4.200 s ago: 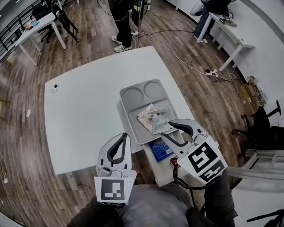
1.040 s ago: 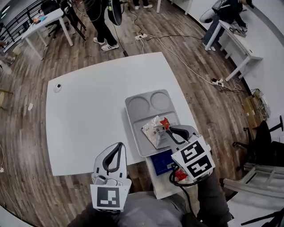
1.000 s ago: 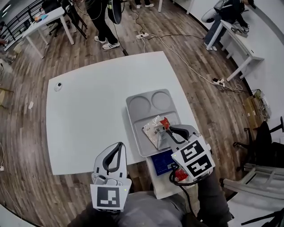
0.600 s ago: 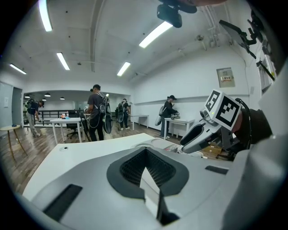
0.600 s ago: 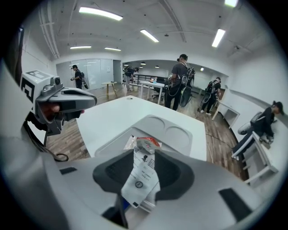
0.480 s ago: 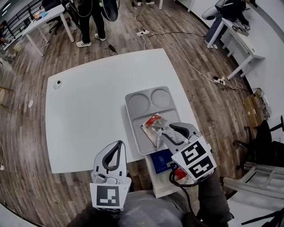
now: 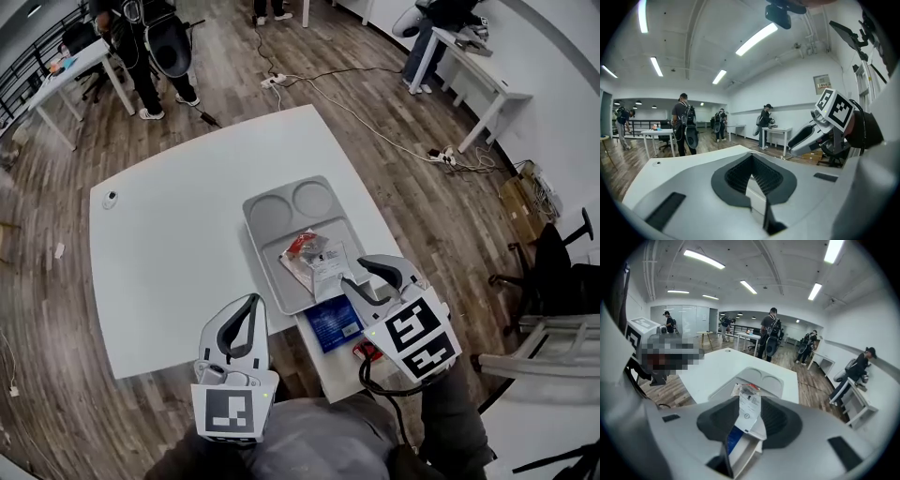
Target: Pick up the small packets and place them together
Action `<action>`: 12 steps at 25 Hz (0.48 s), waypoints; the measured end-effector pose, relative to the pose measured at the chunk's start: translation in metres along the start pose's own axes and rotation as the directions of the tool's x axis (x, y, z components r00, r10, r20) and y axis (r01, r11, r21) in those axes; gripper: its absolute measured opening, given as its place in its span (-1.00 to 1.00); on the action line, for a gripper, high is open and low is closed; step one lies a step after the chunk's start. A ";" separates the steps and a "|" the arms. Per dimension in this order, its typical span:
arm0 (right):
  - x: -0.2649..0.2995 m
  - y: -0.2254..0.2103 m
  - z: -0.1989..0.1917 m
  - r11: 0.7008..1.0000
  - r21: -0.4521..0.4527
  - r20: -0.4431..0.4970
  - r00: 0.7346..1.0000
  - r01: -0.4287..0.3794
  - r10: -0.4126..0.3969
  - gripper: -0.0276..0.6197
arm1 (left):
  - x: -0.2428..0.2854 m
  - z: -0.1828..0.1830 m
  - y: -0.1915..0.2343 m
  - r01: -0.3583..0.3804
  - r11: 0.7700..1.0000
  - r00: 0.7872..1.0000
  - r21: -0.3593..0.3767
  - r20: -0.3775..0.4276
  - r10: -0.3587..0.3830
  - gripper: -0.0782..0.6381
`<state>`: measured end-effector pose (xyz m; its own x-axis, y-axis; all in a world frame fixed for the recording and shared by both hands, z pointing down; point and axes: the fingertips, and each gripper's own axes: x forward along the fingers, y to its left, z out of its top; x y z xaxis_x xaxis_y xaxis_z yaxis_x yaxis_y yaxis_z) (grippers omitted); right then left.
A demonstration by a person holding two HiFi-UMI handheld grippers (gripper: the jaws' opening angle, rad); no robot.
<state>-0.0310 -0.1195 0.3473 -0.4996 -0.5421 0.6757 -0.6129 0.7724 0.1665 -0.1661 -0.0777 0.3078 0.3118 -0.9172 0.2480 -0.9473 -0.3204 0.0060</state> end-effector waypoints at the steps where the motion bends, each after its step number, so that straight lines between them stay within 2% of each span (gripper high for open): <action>1: -0.002 0.002 -0.004 1.000 0.010 -0.002 1.000 0.006 -0.006 -0.46 | 0.000 0.000 -0.003 0.012 1.000 1.000 0.006 0.005 -0.012 -0.79; 6: -0.008 0.018 -0.032 0.998 0.061 -0.034 0.999 0.004 -0.002 -0.46 | -0.003 -0.003 -0.020 0.067 0.997 0.998 0.024 -0.004 -0.067 -0.79; 12: 0.013 0.047 -0.079 0.982 0.180 -0.120 0.990 -0.053 0.075 -0.46 | 0.000 -0.012 -0.030 0.100 0.994 0.995 0.036 -0.022 -0.099 -0.79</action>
<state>-0.0181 -0.0641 0.4208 -0.4672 -0.4390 0.7675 -0.6862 0.7274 -0.0016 -0.1387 -0.0657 0.3196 0.4027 -0.8753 0.2677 -0.9080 -0.4189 -0.0037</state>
